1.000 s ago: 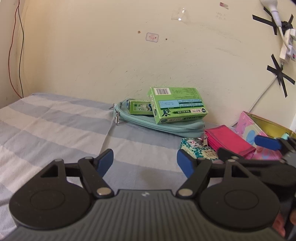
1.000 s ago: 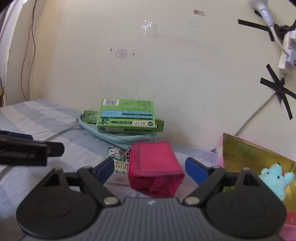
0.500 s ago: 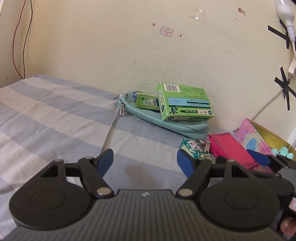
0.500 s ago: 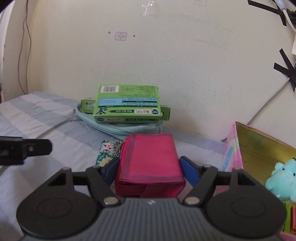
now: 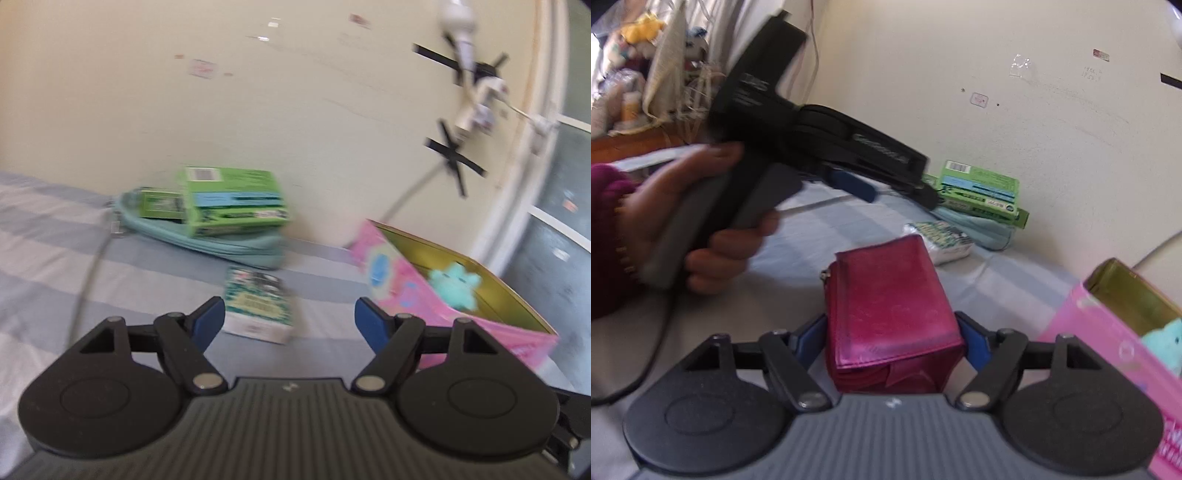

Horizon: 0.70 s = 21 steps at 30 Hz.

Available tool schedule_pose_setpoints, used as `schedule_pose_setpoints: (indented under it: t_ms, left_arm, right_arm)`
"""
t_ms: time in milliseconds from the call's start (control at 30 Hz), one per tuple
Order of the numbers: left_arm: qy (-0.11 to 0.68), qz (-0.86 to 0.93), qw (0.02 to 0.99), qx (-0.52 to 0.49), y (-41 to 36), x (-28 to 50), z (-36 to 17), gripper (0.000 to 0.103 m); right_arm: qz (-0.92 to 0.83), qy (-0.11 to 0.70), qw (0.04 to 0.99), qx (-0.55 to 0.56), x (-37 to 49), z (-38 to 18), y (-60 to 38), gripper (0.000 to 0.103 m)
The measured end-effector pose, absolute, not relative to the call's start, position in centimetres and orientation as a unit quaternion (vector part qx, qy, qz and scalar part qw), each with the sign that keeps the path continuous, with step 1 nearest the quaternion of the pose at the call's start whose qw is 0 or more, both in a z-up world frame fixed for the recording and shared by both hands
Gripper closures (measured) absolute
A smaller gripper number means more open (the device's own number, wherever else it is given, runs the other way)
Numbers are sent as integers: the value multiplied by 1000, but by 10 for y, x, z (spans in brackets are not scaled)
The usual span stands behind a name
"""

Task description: Organize objects

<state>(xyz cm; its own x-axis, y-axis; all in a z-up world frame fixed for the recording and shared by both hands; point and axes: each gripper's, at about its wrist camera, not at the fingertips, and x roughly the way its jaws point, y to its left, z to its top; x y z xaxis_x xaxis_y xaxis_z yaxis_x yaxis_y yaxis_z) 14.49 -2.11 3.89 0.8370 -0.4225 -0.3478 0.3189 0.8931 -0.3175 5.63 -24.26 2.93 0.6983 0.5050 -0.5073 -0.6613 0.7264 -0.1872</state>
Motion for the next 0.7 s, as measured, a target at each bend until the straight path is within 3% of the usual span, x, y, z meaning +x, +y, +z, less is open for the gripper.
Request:
schedule_pose_setpoints:
  t_ms: [67, 233, 400, 567, 700]
  left_arm:
    - [213, -215, 945, -124, -26, 144, 38, 24]
    - [249, -243, 923, -163, -20, 147, 33, 24]
    - [282, -265, 900, -200, -12, 132, 32, 24]
    - [291, -303, 888, -185, -20, 103, 31, 26]
    - [299, -313, 889, -148, -44, 100, 30, 29]
  right_arm:
    - [280, 226, 923, -137, 58, 28, -259, 12]
    - [218, 231, 948, 4, 70, 35, -305, 13]
    - [233, 222, 947, 17, 66, 38, -308, 14]
    - [241, 244, 939, 19, 70, 33, -303, 35]
    - [246, 263, 932, 52, 79, 28, -305, 46]
